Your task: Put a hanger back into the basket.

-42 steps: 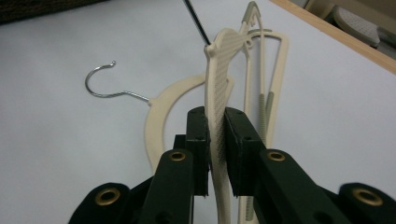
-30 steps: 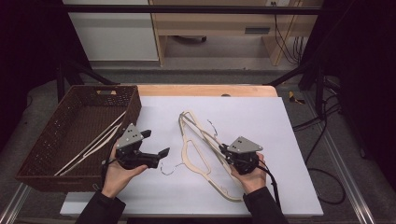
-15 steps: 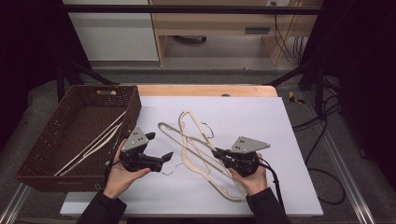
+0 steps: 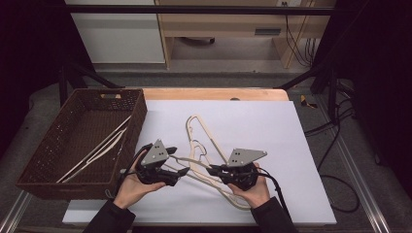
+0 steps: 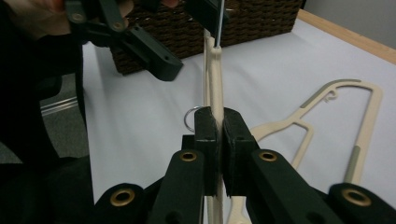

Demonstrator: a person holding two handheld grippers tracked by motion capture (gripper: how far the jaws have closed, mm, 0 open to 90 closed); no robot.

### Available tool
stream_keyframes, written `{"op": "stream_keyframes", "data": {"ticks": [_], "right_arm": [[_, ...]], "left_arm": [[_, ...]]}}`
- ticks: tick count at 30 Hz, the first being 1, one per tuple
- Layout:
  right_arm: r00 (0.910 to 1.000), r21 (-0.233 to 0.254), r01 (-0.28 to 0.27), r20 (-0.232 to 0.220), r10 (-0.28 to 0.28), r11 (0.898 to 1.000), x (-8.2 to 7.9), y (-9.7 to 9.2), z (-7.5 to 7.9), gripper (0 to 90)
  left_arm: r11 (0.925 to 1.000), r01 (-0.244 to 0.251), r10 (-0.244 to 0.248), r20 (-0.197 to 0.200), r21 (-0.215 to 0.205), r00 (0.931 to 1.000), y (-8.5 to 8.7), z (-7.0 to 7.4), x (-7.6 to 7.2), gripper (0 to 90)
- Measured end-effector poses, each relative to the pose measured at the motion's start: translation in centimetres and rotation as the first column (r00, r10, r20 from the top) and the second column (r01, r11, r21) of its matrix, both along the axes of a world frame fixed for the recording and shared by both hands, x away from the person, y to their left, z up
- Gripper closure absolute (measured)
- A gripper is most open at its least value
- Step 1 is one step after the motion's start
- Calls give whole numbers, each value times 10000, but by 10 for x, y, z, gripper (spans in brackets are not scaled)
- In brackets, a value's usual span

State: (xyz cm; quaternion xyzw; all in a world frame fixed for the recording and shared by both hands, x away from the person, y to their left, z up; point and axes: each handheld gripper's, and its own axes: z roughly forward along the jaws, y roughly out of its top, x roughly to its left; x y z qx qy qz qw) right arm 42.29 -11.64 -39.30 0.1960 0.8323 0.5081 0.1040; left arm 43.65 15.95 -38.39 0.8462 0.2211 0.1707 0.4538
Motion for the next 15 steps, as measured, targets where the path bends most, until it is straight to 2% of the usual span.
{"op": "stream_keyframes", "data": {"ticks": [5,7,8,9,10,11,14,15], "right_arm": [[9991,-61,-417,17,417,9991,-3,5,1,868],[9987,-90,-505,-6,505,9987,-4,6,1,868],[9987,-90,-505,-6,505,9987,-4,6,1,868],[9983,-74,-589,-40,588,9982,-4,7,0,867],[9983,-74,-589,-40,588,9982,-4,7,0,867],[9978,-62,-660,-64,660,9978,-3,7,0,867],[9974,-77,-712,-139,711,9974,-3,7,-1,867],[9972,-78,-722,-181,721,9974,-3,7,-1,866]], "left_arm": [[9990,310,-309,-29,329,9995,-4,-3,-1,421],[9989,345,-344,-38,322,9994,-4,-3,-1,498],[9985,435,-432,-101,323,9990,-3,-3,-1,498],[9973,634,-625,-251,375,9977,-3,-2,-1,574],[9973,634,-625,-251,375,9977,-3,-2,-1,589],[9960,664,-650,-260,591,9975,-4,-2,-2,602],[9949,699,-679,-295,727,9973,-5,-1,-3,619],[9933,745,-721,-304,887,9969,-4,-1,-3,630]]}}
